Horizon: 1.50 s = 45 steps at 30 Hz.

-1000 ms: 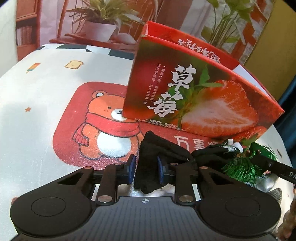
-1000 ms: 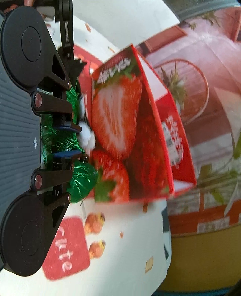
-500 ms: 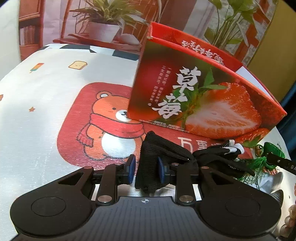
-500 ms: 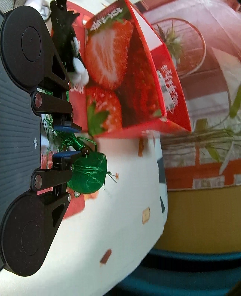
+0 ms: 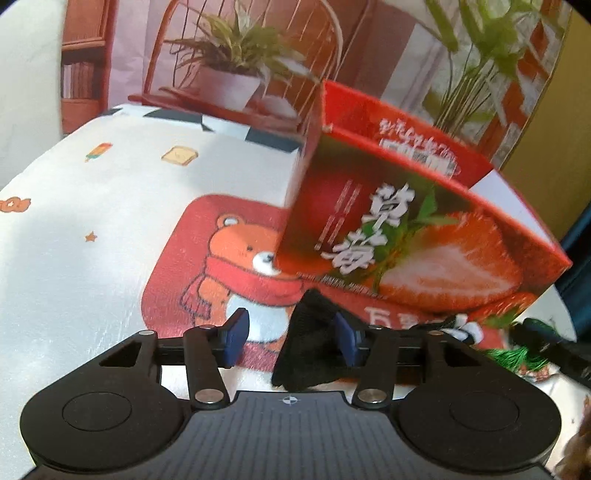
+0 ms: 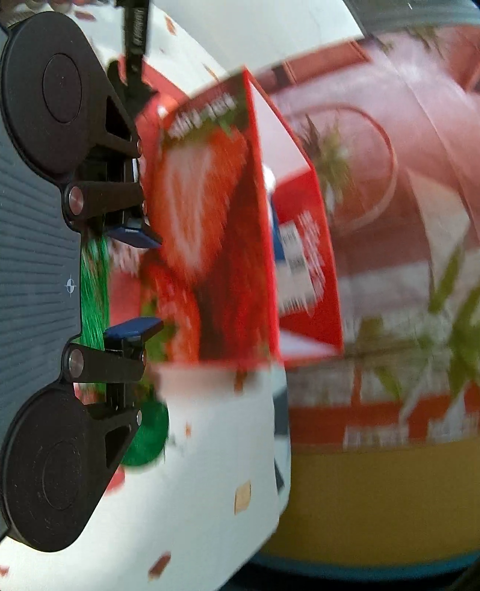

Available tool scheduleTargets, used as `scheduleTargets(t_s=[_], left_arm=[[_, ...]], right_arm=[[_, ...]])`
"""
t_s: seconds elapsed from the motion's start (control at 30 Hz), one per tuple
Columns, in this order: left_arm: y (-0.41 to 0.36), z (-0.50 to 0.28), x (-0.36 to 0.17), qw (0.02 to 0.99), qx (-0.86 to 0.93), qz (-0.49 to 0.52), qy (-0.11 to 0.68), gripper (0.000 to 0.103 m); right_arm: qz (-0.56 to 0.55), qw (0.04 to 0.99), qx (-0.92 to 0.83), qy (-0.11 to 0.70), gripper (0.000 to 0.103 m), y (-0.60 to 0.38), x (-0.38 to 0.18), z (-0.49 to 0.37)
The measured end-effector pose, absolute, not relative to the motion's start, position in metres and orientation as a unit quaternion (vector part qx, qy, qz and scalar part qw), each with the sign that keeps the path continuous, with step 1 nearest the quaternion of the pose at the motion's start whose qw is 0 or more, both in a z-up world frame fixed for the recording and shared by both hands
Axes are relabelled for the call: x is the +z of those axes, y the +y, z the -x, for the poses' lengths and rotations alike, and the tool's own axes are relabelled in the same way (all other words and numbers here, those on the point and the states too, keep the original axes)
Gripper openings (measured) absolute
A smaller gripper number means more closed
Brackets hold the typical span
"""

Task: Organize soft objects

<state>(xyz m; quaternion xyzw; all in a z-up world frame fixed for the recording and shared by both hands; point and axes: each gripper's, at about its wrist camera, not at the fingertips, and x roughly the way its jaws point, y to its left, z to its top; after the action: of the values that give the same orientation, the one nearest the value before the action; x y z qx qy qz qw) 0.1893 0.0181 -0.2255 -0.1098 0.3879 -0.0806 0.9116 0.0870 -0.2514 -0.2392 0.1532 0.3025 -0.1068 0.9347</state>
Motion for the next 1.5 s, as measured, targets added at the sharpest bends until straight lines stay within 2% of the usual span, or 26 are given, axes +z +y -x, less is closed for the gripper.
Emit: scheduleTargets(t_s=[0.27, 0.33, 0.4, 0.5, 0.57, 0.73, 0.93, 1.17, 1.5], left_arm=[[0.004, -0.199, -0.234, 0.905, -0.113, 0.095, 0.398, 0.053], [0.002, -0.199, -0.235, 0.905, -0.117, 0.089, 0.398, 0.05], [0.002, -0.197, -0.236, 0.907, -0.122, 0.085, 0.395, 0.025], [0.003, -0.197, -0.242, 0.907, -0.114, 0.077, 0.399, 0.012], [0.007, -0.196, -0.246, 0.904, -0.115, 0.082, 0.403, 0.012], [0.008, -0.196, -0.247, 0.905, -0.115, 0.081, 0.401, 0.012], [0.008, -0.19, -0.244, 0.907, -0.119, 0.087, 0.395, 0.008], [0.016, -0.172, -0.213, 0.926, -0.117, 0.101, 0.346, 0.007], [0.007, -0.156, -0.132, 0.962, -0.129, 0.085, 0.226, 0.007]], right_arm=[[-0.17, 0.925, -0.061, 0.335, 0.05, -0.232, -0.25, -0.122], [-0.175, 0.921, -0.062, 0.343, 0.051, -0.231, -0.254, -0.13], [-0.183, 0.916, -0.059, 0.352, 0.051, -0.232, -0.258, -0.137], [-0.176, 0.912, -0.052, 0.367, 0.051, -0.227, -0.265, -0.144], [-0.175, 0.911, -0.044, 0.371, 0.048, -0.224, -0.269, -0.148], [-0.169, 0.91, -0.034, 0.377, 0.029, -0.218, -0.275, -0.149], [-0.16, 0.912, -0.022, 0.376, 0.014, -0.211, -0.272, -0.147], [-0.184, 0.922, -0.007, 0.34, 0.012, -0.21, -0.252, -0.133], [-0.162, 0.961, 0.021, 0.221, 0.012, -0.216, -0.172, -0.113]])
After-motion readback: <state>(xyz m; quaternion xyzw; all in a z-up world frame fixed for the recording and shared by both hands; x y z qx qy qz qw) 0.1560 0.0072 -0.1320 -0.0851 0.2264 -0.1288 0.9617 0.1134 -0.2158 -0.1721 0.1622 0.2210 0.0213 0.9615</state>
